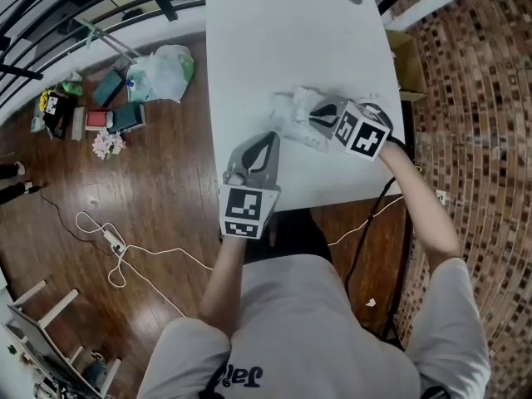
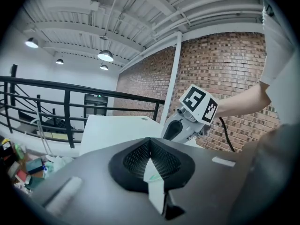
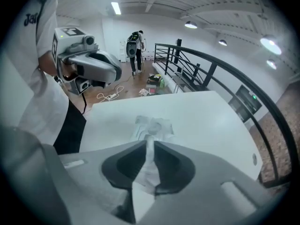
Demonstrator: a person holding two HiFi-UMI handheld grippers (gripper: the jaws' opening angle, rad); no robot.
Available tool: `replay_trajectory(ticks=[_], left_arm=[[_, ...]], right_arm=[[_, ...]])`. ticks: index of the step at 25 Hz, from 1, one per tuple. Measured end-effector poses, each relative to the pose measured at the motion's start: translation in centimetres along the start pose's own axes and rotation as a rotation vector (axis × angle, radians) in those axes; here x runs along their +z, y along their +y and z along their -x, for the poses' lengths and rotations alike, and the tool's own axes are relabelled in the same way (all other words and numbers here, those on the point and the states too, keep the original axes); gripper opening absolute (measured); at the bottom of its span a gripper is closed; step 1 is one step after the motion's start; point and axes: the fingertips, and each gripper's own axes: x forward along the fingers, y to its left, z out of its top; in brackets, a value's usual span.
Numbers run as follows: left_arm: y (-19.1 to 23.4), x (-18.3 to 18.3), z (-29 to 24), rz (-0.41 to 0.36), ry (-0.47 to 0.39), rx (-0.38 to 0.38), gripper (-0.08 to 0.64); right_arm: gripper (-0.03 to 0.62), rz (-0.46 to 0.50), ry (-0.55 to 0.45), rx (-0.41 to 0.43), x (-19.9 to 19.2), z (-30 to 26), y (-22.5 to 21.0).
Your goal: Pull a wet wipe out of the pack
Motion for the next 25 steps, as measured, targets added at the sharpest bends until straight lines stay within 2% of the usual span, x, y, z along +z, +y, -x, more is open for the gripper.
replay_trajectory(ticks=[1,3,5,7,18,25], left_arm=[[-0.2,0.0,-0.1,-0.001,0.000,-0.002,0.017],[-0.6,0.0,-0.2,-0.006,0.003,-0.006,0.017],[-0.6,-0.1,-0.2,-0.008,0.006,-0.006,0.017],[-0.4,-0.3,-0.1,-0.006,0.009,0.000,0.017],[-1.1,0.4,-0.6,-0.014,0.005,-0.012,0.017],[-2.2,0.6,-1.3,-0.019,0.013,-0.038,0.017]], right_arm=[[0.089,-0.021,0.002,0.018,-0.1,-0.5,0.2],[0.103,-0.018,0.037,0.012,-0.9,-1.7,0.2],[0.080,-0.001,0.070,-0.006,-1.7,-2.7,-0.1],[-0.002,-0.009,0.069,0.001,-1.7,-3.0,0.1],[-0.009,-0.028,-0.046,-0.032,0.1,2.2,0.6],[-0.010,-0.119,-0.202,-0.061,2.4,5.7,0.1]])
